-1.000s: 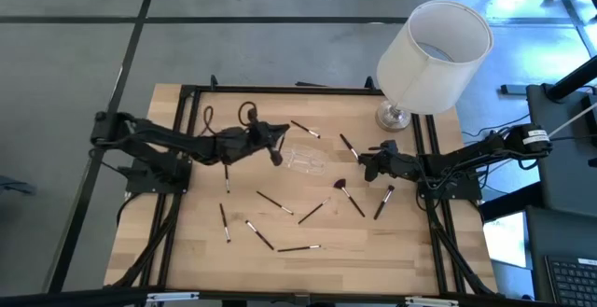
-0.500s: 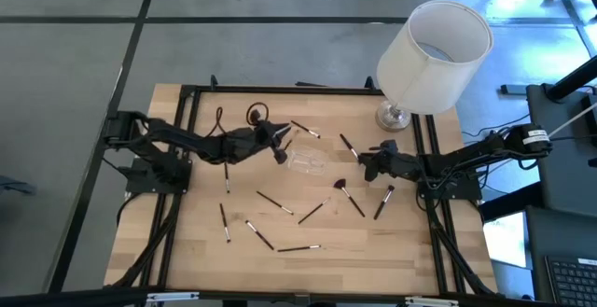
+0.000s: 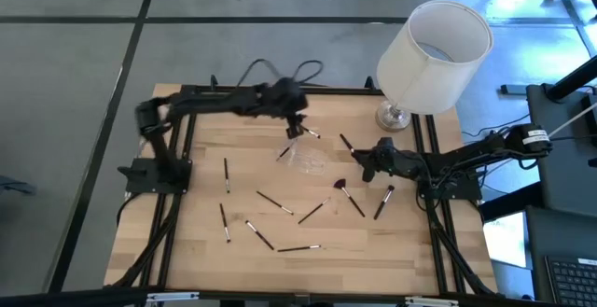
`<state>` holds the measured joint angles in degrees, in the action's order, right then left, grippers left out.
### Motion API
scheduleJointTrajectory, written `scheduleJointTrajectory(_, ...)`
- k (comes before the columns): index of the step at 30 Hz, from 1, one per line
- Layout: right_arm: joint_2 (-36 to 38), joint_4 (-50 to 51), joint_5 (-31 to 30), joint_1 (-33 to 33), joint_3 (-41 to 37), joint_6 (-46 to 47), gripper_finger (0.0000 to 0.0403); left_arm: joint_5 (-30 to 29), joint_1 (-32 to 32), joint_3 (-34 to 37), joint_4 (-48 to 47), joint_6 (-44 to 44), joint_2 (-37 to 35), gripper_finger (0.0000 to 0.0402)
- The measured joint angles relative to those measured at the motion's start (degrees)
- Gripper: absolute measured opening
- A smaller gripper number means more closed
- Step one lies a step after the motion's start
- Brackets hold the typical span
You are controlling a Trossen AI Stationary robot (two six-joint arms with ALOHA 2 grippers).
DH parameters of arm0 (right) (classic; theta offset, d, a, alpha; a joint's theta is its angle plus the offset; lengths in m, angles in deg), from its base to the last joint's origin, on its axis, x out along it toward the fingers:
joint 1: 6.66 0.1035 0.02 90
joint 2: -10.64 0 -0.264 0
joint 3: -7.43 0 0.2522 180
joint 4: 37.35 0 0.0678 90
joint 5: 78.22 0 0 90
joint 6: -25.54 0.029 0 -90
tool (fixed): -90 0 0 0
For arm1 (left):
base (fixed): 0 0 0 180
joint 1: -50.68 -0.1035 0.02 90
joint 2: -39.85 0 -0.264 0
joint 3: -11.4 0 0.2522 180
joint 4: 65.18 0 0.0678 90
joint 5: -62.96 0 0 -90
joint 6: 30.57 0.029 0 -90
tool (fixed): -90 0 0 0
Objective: Put items in baskets/containers
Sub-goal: Put the eyeshadow brush into the transparent organizer
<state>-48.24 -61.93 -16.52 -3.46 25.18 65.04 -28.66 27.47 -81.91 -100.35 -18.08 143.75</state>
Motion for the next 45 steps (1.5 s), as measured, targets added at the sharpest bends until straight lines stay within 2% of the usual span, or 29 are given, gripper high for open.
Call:
scheduleJointTrajectory(7,0.0,3.52,0.61,0.0,0.3,-2.72,0.0094,7.24,-0.83,-17.39,-8.97,8.26,17.57,0.0132)
scheduleJointTrajectory(11,0.0,8.68,1.45,-0.01,0.32,-0.48,0.0094,10.6,-0.77,-25.23,-11.53,10.13,24.09,0.0136)
scheduleJointTrajectory(15,0.0,12.53,1.53,0.0,0.32,1.03,0.0094,11.1,-0.5,-30.41,-16.54,13.0,28.26,0.0136)
scheduleJointTrajectory(23,0.0,13.98,2.32,-0.02,0.3,1.93,0.0094,10.42,0.01,-31.32,-17.08,18.79,28.46,0.0132)
scheduleJointTrajectory(27,0.0,13.86,2.97,0.0,0.32,2.06,0.0094,9.06,-0.17,-31.32,-17.07,17.38,28.46,0.0132)
scheduleJointTrajectory(31,0.0,13.83,2.95,-0.02,0.32,2.11,0.0094,4.79,-0.3,-31.32,-16.99,15.06,28.46,0.0131)
scheduleJointTrajectory(37,0.0,13.54,3.01,0.0,0.32,2.28,0.0094,3.3,-0.41,-31.26,-17.31,13.57,29.13,0.0131)
scheduleJointTrajectory(45,0.0,13.28,3.98,-0.02,0.32,2.3,0.0094,8.39,2.05,-31.26,-20.94,9.68,29.09,0.013)
